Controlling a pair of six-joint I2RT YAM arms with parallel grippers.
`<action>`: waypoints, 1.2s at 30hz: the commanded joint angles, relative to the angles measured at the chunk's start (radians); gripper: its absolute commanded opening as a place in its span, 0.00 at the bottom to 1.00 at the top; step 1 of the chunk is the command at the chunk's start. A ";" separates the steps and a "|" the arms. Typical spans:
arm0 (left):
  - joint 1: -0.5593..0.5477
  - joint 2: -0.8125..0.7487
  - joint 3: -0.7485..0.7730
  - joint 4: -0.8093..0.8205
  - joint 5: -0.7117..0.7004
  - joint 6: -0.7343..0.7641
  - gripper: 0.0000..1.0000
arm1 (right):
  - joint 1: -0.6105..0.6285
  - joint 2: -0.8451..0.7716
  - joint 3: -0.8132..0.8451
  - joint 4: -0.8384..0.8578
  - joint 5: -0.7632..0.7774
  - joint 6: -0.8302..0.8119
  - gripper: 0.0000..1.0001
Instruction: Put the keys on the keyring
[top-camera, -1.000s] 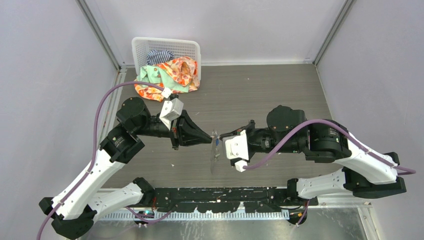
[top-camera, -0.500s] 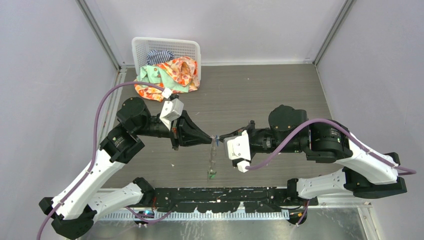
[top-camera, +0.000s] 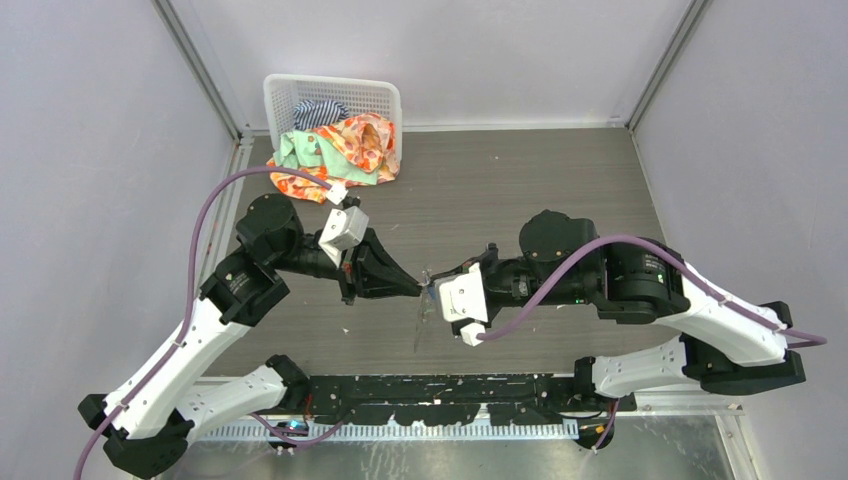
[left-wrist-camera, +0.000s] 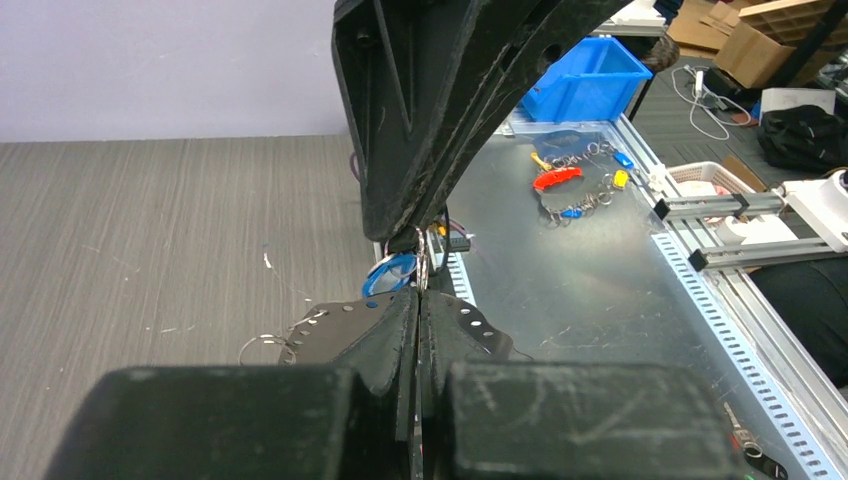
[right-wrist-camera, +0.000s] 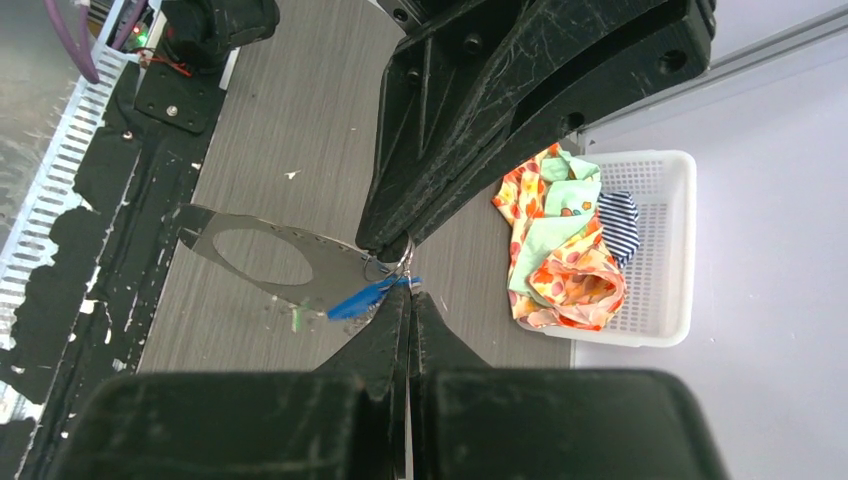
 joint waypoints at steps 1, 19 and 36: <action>0.001 0.000 0.053 0.014 0.046 0.023 0.00 | 0.004 0.012 0.050 0.012 -0.020 0.004 0.01; -0.005 0.012 0.055 -0.016 0.087 0.059 0.00 | 0.005 0.055 0.093 0.012 -0.045 0.025 0.01; -0.012 0.031 0.037 -0.020 0.117 0.112 0.00 | 0.006 0.136 0.160 -0.055 -0.025 0.114 0.01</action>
